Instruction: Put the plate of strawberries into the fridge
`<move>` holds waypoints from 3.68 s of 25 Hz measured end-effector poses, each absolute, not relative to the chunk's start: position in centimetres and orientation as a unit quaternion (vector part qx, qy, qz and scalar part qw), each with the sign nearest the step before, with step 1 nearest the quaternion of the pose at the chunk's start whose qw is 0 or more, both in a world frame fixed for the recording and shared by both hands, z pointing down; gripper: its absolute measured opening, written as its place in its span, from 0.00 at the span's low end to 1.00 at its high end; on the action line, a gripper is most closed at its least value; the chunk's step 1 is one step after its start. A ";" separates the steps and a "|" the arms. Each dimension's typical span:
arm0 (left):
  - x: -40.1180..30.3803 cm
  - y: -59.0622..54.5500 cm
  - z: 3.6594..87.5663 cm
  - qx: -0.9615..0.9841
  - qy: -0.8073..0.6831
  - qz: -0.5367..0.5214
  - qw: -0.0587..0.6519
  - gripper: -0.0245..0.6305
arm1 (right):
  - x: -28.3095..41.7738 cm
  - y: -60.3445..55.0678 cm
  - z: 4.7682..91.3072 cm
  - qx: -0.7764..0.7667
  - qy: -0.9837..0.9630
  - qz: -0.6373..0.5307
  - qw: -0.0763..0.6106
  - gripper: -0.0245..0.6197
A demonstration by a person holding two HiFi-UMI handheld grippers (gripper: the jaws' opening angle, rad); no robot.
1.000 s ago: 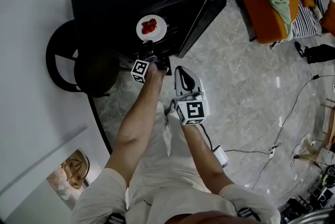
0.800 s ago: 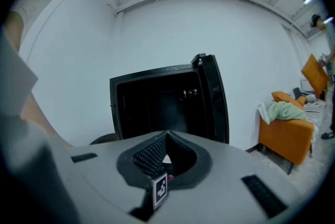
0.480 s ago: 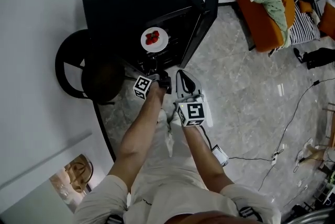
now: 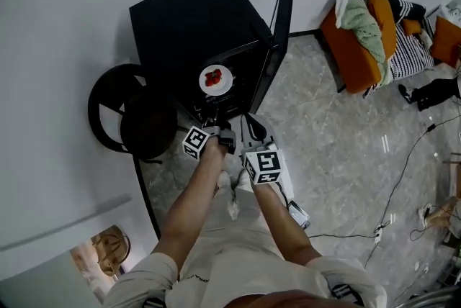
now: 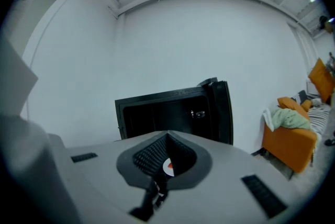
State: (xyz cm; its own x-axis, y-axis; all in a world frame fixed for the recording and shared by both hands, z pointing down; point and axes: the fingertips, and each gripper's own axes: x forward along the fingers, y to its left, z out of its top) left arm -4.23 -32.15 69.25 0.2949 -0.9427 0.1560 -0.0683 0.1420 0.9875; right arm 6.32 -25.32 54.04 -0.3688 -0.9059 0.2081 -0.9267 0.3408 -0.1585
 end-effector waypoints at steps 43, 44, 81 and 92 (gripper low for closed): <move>-3.0 -26.8 41.6 0.739 -0.431 -0.294 0.427 0.04 | 5.1 -25.3 38.3 0.513 -0.853 0.095 -0.018 0.06; -2.9 -26.8 41.4 0.743 -0.432 -0.290 0.421 0.04 | 5.1 -25.4 38.2 0.513 -0.853 0.094 -0.018 0.06; -0.8 -24.8 36.0 0.863 -0.505 -0.022 0.007 0.04 | 4.6 -24.2 37.3 0.519 -0.854 0.030 -0.006 0.06; -0.5 -24.2 36.5 0.865 -0.501 -0.012 -0.005 0.04 | 4.5 -23.7 37.3 0.521 -0.853 0.026 -0.012 0.06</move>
State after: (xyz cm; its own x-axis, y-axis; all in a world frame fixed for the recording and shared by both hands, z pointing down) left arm -0.52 -24.22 36.51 0.4970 -0.8674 -0.0246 -0.8676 -0.4972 0.0037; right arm 4.49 -23.66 37.26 -0.4564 -0.8897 0.0069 -0.8885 0.4554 -0.0560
